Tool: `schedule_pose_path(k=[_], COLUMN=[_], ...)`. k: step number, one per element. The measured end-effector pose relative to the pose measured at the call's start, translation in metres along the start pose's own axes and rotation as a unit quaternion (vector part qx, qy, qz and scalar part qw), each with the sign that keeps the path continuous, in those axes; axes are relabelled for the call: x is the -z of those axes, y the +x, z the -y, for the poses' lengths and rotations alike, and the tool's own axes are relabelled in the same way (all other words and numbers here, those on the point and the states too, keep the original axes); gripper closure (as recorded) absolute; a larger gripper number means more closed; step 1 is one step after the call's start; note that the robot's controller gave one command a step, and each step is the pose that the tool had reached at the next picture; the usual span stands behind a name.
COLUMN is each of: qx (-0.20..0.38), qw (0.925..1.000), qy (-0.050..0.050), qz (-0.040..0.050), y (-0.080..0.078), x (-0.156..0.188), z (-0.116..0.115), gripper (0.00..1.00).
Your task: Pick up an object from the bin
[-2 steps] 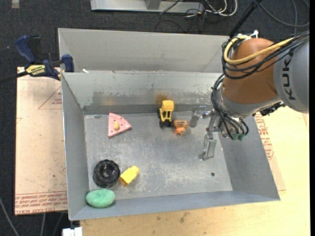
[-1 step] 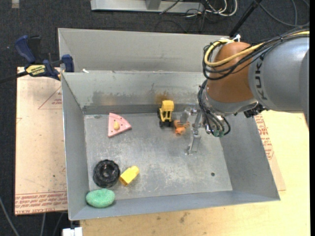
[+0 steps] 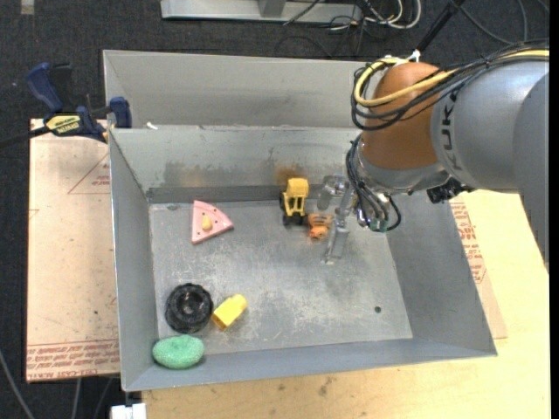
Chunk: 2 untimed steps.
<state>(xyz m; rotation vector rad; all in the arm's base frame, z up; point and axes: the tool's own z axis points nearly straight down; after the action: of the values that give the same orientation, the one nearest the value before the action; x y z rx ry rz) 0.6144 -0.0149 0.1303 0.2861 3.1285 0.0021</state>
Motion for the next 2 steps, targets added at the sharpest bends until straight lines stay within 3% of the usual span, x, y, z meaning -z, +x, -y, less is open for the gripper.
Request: schedule_pose_path(k=[1, 2], qx=[-0.027, -0.134], qw=[0.9996, 0.991], qy=[0.0, -0.001], qz=[0.0013, 0.0038], y=[-0.001, -0.005], x=[-0.002, -0.057], z=[-0.003, -0.004], gripper=[0.0, 0.0])
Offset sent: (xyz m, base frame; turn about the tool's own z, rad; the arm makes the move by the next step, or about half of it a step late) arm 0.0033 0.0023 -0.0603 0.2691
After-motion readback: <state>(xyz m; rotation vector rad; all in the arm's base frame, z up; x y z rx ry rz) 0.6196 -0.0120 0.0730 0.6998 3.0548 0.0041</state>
